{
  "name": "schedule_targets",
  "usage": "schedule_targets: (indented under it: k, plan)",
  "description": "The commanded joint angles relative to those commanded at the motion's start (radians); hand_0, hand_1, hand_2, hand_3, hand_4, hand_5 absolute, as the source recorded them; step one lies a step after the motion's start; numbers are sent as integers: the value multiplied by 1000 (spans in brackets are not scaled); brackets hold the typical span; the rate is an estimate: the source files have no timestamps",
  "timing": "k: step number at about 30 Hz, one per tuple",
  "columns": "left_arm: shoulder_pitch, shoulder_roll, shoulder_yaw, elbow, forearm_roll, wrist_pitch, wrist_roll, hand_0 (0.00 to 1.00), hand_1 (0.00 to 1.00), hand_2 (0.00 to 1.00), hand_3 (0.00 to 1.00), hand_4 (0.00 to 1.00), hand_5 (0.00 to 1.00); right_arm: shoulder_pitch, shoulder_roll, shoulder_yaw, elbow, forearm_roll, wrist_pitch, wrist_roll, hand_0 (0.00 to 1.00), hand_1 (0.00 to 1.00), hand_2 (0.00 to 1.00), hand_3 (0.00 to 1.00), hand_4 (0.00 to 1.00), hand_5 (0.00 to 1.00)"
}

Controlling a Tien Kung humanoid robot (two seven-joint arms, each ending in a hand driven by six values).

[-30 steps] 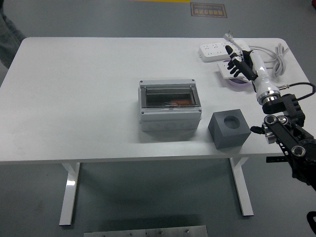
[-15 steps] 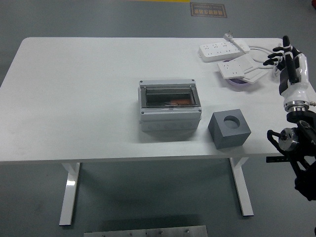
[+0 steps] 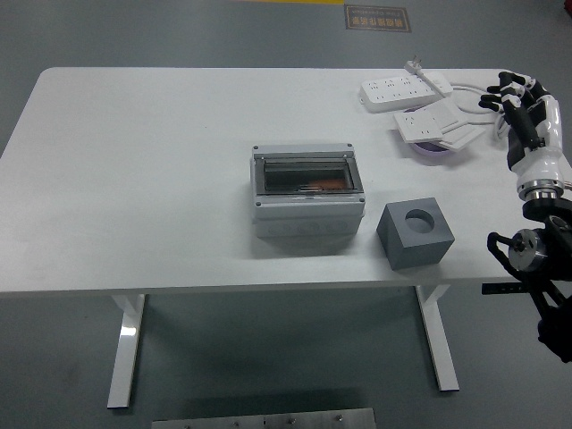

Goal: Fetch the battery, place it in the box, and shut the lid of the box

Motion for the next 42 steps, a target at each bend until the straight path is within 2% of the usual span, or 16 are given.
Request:
schedule_targets:
  k: [12,28,42]
  plan:
    - [6,20,8,1,-13,7,-1,454,643,642,668,786,704,-11,-5,-13,14,-12,4,-15,497,444,445,501,619,344]
    - [6,33,10,1,-10,9,6,454,642,642,668,785,704,-48,-8,-17,60,-27,8,-36,499,446,447,503,628,330]
    - [8,31,16,3,-16,16,2,454,640,642,668,786,704,-69,-6,0,82,-39,5,-46,497,447,447,502,629,332]
